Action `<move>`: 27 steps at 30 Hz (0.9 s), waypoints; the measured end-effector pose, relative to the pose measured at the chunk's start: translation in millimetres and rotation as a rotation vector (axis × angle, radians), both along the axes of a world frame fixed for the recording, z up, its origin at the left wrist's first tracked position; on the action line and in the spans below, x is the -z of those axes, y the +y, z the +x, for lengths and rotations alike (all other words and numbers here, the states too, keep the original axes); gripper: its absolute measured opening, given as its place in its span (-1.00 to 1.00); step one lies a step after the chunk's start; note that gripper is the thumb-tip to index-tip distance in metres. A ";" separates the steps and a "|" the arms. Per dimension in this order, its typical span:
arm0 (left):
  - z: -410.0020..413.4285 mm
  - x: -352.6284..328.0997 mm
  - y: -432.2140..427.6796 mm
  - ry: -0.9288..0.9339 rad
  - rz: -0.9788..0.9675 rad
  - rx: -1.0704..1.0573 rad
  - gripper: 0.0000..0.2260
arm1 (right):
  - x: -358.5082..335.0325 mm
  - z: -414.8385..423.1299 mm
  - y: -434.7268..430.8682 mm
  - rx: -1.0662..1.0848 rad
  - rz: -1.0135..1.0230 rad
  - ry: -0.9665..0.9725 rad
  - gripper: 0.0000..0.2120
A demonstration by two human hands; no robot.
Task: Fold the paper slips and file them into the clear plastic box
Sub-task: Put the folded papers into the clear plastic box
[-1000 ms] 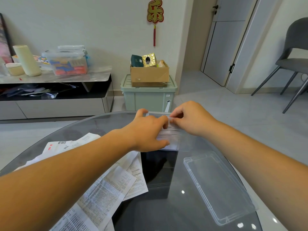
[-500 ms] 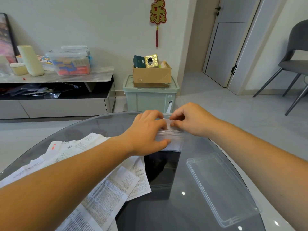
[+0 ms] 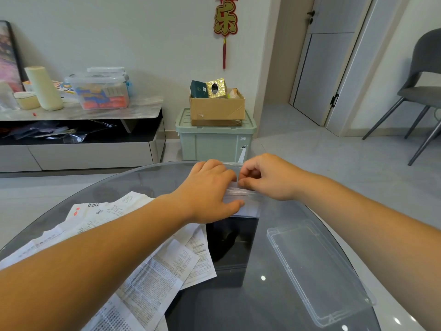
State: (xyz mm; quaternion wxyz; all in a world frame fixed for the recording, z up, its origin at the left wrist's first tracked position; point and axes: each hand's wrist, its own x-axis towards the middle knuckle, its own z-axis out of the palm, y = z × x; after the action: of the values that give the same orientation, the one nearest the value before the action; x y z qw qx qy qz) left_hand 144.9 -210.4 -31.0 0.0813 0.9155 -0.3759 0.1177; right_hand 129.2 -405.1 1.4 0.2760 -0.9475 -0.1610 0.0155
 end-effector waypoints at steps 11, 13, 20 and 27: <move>0.0 -9.9 -2.2 0.063 0.059 0.002 -0.48 | -10.5 -11.8 7.3 0.017 -0.008 0.205 -0.67; 0.6 -11.8 -2.9 0.071 0.104 -0.009 -0.55 | -11.0 -11.2 7.3 0.028 -0.020 0.222 -0.65; -1.1 -18.6 -6.0 0.045 0.311 -0.037 -0.54 | -9.0 -12.3 6.4 0.062 -0.086 0.230 -0.59; -0.9 -21.4 -10.3 0.079 0.330 -0.045 -0.47 | -10.2 -14.2 9.4 -0.038 -0.258 0.136 -0.58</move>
State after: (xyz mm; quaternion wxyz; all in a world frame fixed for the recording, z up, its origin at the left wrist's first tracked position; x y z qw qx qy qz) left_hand 144.0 -220.6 -9.6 -0.0579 0.9286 -0.3661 0.0199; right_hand 115.0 -395.6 11.7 0.1620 -0.9686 -0.1565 0.1054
